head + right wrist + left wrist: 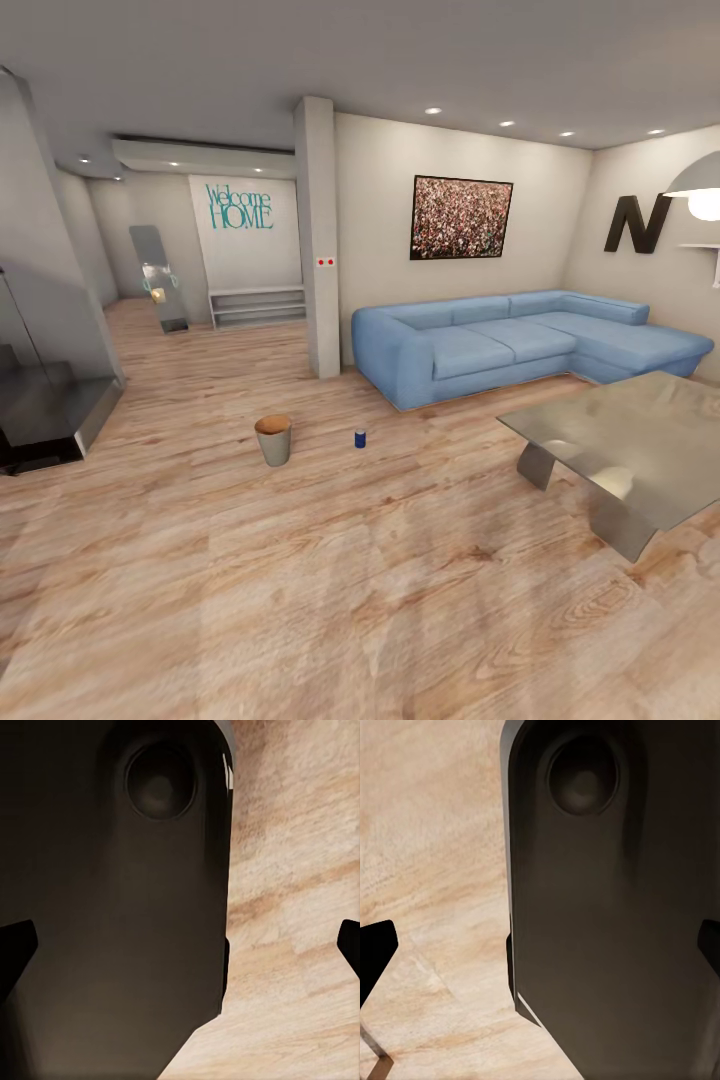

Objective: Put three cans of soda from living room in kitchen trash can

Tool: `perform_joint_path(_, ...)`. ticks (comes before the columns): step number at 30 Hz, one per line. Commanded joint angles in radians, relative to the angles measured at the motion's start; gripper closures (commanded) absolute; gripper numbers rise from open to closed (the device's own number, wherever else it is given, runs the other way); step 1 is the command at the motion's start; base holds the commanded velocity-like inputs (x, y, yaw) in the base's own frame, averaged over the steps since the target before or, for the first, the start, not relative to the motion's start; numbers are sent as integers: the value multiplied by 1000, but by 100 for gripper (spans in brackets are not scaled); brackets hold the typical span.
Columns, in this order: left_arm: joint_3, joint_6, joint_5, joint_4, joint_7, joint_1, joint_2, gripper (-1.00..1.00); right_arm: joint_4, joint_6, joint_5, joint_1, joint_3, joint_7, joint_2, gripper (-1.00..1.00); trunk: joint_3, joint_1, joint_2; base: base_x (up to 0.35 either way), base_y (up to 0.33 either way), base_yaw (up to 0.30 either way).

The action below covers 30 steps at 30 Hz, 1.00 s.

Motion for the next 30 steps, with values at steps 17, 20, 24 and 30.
perform_joint_path(17,0,0,0,0,0,0,0,-100,0,0,0,0,0,0,0,-100,0,0,0,0,0,0)
perform_joint_path(20,0,0,0,0,0,0,0,-100,0,0,0,0,0,0,0,-100,0,0,0,0,0,0)
perform_joint_path(24,0,0,0,0,0,0,0,-100,0,0,0,0,0,0,0,-100,0,0,0,0,0,0)
perform_joint_path(30,0,0,0,0,0,0,0,-100,0,0,0,0,0,0,0,-100,0,0,0,0,0,0)
